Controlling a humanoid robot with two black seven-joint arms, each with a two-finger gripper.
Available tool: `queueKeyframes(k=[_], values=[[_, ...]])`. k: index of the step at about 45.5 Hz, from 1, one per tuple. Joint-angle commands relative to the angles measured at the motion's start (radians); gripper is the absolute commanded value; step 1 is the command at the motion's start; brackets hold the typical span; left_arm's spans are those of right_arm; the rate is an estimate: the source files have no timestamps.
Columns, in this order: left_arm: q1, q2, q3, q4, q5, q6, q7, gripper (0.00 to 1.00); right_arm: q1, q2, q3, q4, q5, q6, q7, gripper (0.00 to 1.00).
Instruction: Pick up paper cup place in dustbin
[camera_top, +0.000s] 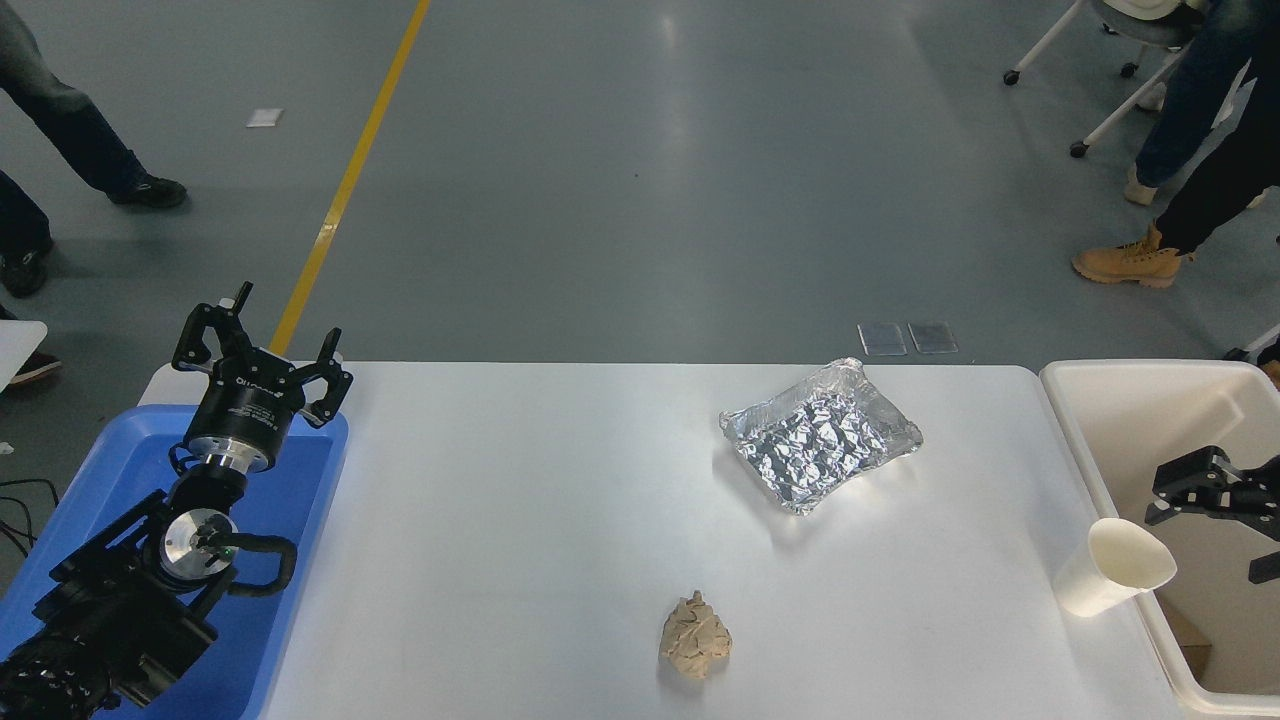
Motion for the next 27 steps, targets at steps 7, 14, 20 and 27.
queueKeyframes(k=[7,14,20,27], values=[[0.000,0.000,-0.001,0.000,-0.002,0.000,0.000,0.99,-0.076,0.025,0.008,-0.010,0.003,-0.136,-0.004,1.00],[0.000,0.000,0.000,0.000,0.000,0.000,0.000,0.99,-0.150,0.057,0.008,-0.013,0.001,-0.212,-0.004,1.00],[0.000,0.000,0.000,0.000,0.000,0.000,0.000,0.99,-0.174,0.071,0.009,-0.013,0.003,-0.248,-0.004,1.00],[0.000,0.000,0.000,-0.001,0.000,0.000,0.000,0.99,-0.211,0.083,0.069,-0.066,0.013,-0.285,-0.004,1.00]])
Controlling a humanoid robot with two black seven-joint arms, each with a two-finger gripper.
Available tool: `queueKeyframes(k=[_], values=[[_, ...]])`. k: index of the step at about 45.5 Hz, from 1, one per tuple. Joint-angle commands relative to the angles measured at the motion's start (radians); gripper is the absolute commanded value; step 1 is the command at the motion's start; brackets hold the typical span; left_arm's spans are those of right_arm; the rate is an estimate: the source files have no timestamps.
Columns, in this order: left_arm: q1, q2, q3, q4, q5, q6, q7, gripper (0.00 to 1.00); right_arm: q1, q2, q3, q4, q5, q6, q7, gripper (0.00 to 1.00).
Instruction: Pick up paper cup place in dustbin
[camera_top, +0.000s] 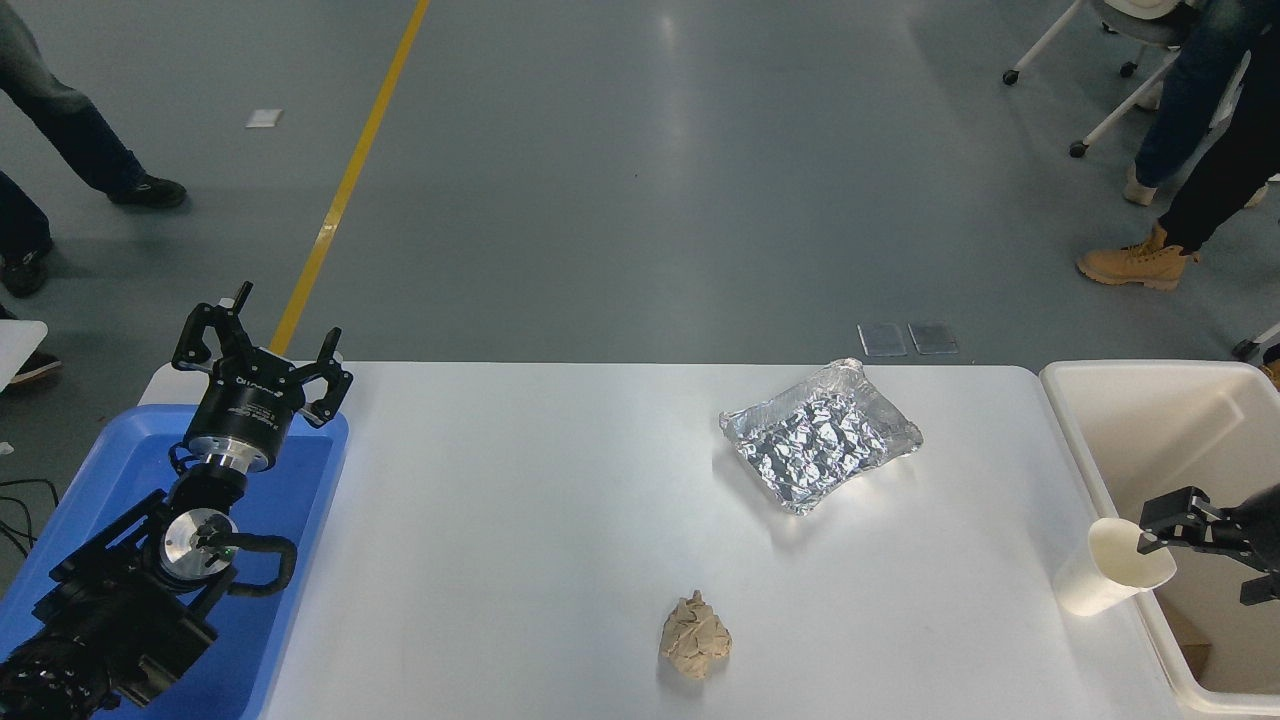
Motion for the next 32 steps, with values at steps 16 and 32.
queueKeyframes(k=[16,32], values=[[0.000,0.000,0.001,0.000,0.000,0.000,0.000,0.99,-0.118,0.059,0.095,-0.068,0.056,-0.129,0.007,0.94],[-0.001,0.000,-0.001,-0.001,0.000,-0.002,0.000,0.99,-0.112,0.092,0.086,-0.050,-0.055,-0.131,0.061,0.25]])
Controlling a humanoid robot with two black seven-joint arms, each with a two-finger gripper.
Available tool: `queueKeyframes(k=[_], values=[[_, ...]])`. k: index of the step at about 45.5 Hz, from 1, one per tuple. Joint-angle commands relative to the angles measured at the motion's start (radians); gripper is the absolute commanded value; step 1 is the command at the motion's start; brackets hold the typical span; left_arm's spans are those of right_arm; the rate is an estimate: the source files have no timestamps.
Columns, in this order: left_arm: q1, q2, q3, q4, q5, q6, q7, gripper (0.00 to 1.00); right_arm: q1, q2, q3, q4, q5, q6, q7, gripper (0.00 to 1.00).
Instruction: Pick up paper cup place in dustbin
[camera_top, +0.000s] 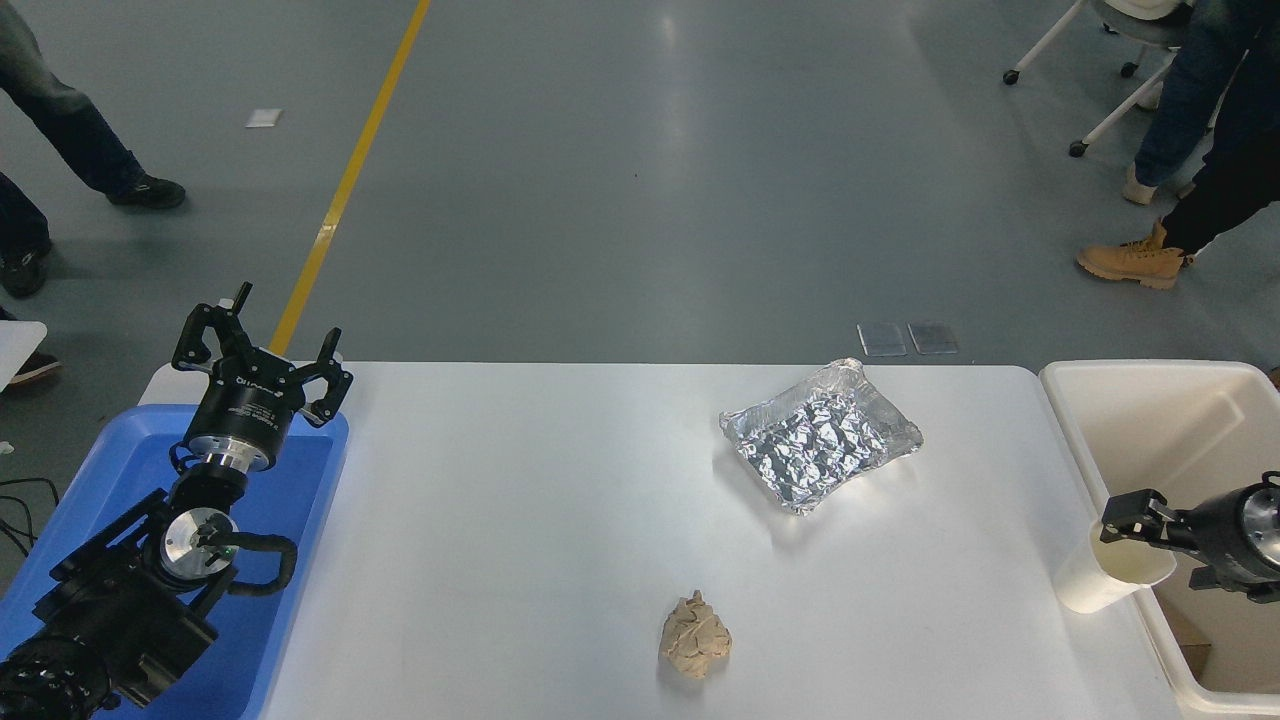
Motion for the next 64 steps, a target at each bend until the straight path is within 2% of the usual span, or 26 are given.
queueKeyframes(k=[1,2,4,13,20,32,39,51,64], values=[[-0.001,0.000,-0.001,0.001,0.000,-0.002,0.000,0.99,0.000,0.021,-0.006,0.011,-0.104,-0.011,0.042,0.11],[0.000,0.000,-0.001,-0.001,-0.002,-0.002,0.000,0.99,0.000,0.021,-0.006,0.012,-0.122,-0.011,0.045,0.02],[0.000,0.000,-0.001,-0.001,-0.002,-0.002,0.000,0.99,0.003,0.021,-0.008,0.012,-0.139,-0.011,0.048,0.00],[-0.001,0.000,-0.001,0.001,-0.002,-0.002,0.000,0.99,0.009,0.017,-0.006,0.014,-0.151,-0.011,0.055,0.00],[-0.001,0.000,-0.001,-0.001,-0.002,-0.002,0.000,0.99,0.011,0.016,-0.011,0.014,-0.159,-0.011,0.088,0.00],[0.000,0.000,0.000,-0.001,-0.002,-0.002,0.000,0.99,0.076,-0.019,-0.015,0.025,-0.193,-0.009,0.094,0.00],[0.000,0.000,-0.001,-0.001,-0.002,-0.002,0.000,0.99,0.237,-0.073,-0.043,0.081,-0.214,0.003,0.094,0.00],[0.000,0.000,-0.001,-0.001,-0.002,-0.002,0.000,0.99,0.553,-0.099,-0.228,0.213,-0.220,0.007,0.100,0.00],[0.000,0.000,-0.001,0.001,-0.002,-0.002,0.000,0.99,0.857,-0.101,-0.426,0.373,-0.219,0.007,0.166,0.00]])
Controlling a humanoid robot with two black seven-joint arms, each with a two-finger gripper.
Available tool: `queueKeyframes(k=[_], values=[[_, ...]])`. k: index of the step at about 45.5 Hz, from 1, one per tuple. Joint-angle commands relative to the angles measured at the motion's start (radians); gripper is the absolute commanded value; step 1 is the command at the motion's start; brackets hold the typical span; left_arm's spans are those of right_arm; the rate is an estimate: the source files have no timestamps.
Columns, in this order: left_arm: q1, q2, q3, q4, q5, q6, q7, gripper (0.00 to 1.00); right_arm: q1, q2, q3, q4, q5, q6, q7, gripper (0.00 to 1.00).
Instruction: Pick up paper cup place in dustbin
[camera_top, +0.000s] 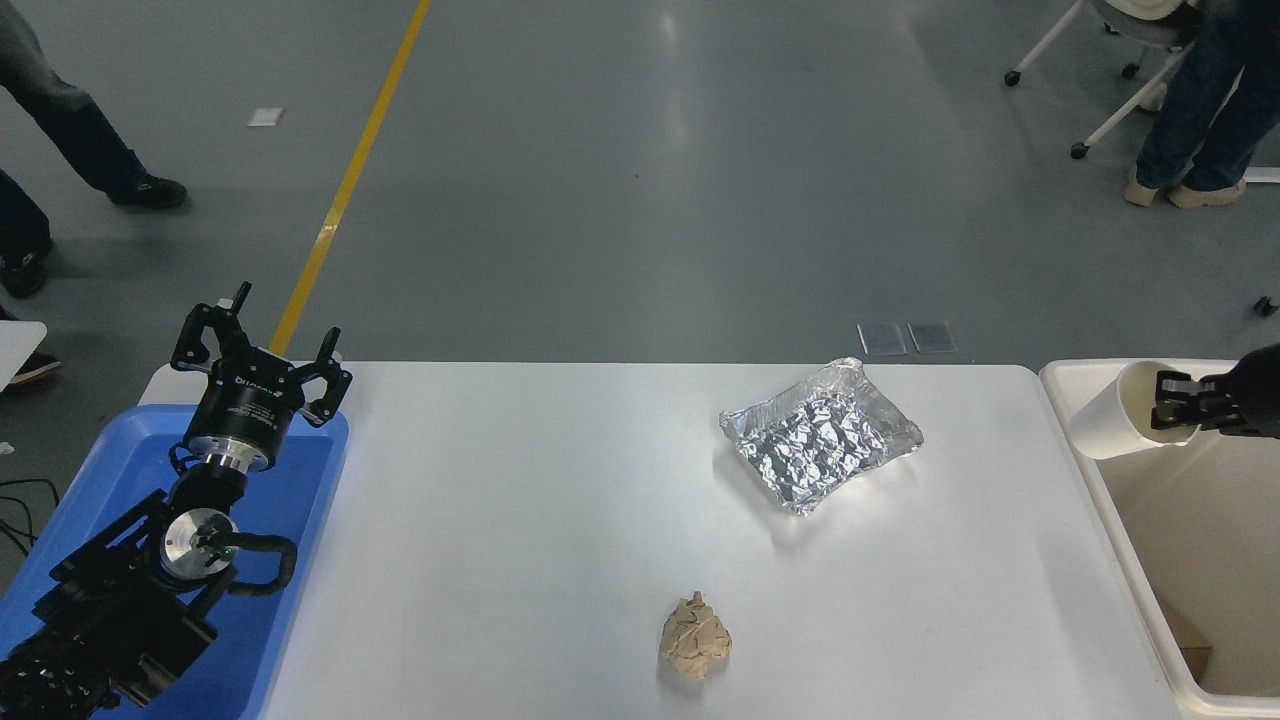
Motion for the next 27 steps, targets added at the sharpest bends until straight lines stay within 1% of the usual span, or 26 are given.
queueKeyframes(k=[1,9,19,23,27], values=[[0.000,0.000,0.000,-0.001,0.000,0.000,0.000,0.99,0.268,-0.008,-0.161,0.131,-0.002,0.001,0.043,0.00],[0.000,0.000,0.000,-0.001,0.000,0.000,0.000,0.99,0.354,-0.008,-0.186,0.157,-0.004,0.029,0.051,0.00],[0.000,0.000,0.000,-0.001,0.000,0.000,0.000,0.99,0.329,-0.006,-0.170,0.131,-0.007,0.029,0.050,0.00],[0.000,0.000,0.000,-0.001,0.001,0.000,0.000,0.99,0.268,-0.006,-0.160,0.055,0.003,0.021,0.046,0.00],[0.000,0.000,0.000,0.001,0.001,0.000,0.000,0.99,0.136,-0.008,-0.102,-0.082,0.022,0.018,0.042,0.00]])
